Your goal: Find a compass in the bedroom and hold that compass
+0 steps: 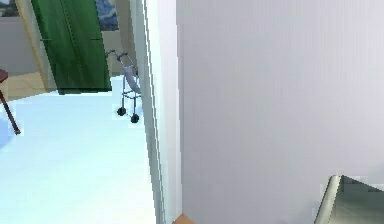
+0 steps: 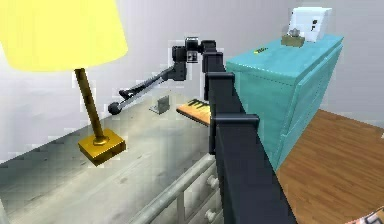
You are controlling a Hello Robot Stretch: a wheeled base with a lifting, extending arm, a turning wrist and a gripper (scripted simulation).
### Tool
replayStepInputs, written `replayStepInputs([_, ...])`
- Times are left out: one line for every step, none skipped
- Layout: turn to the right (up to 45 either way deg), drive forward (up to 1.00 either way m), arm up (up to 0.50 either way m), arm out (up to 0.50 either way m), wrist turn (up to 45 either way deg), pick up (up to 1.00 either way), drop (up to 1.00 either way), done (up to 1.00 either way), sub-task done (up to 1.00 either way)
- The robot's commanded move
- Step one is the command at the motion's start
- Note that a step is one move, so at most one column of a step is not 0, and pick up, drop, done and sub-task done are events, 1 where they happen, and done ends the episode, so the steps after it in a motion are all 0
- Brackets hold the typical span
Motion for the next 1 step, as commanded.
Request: replayStepInputs([0.0,0.00,0.00,0.00,45.0,0.00,0.00,0.00,0.00])
